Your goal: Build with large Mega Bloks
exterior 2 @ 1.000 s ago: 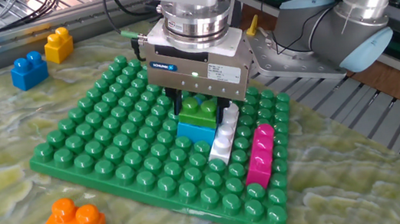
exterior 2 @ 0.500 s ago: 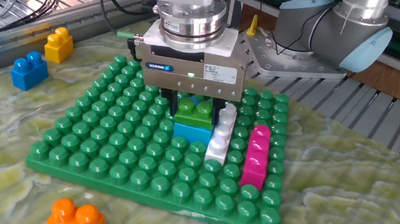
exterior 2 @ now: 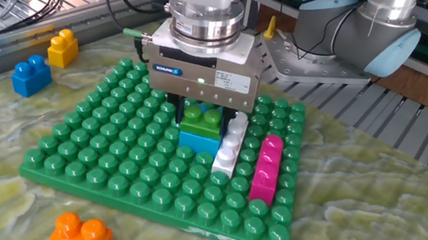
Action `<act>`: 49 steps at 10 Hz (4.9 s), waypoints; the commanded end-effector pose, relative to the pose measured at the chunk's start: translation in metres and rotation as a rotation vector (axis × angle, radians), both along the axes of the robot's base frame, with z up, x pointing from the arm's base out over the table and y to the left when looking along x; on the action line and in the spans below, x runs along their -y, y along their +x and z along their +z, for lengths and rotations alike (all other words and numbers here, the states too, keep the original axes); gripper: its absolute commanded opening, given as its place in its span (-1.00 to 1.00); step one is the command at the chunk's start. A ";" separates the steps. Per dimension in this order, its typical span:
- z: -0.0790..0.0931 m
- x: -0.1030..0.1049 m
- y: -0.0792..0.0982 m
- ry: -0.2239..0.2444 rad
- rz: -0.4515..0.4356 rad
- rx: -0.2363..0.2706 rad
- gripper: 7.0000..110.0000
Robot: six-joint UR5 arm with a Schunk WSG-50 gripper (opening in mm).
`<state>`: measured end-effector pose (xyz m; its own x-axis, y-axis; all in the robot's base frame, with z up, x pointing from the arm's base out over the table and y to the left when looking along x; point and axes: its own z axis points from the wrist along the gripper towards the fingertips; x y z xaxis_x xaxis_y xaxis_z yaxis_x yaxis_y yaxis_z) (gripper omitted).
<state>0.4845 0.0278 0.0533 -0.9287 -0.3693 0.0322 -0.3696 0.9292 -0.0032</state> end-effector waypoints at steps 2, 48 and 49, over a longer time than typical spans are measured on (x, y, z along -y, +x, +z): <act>-0.005 -0.004 0.009 0.001 -0.039 0.031 -0.28; -0.001 -0.006 -0.002 0.026 -0.083 -0.083 -0.71; 0.002 -0.008 -0.002 0.043 -0.044 -0.084 -0.71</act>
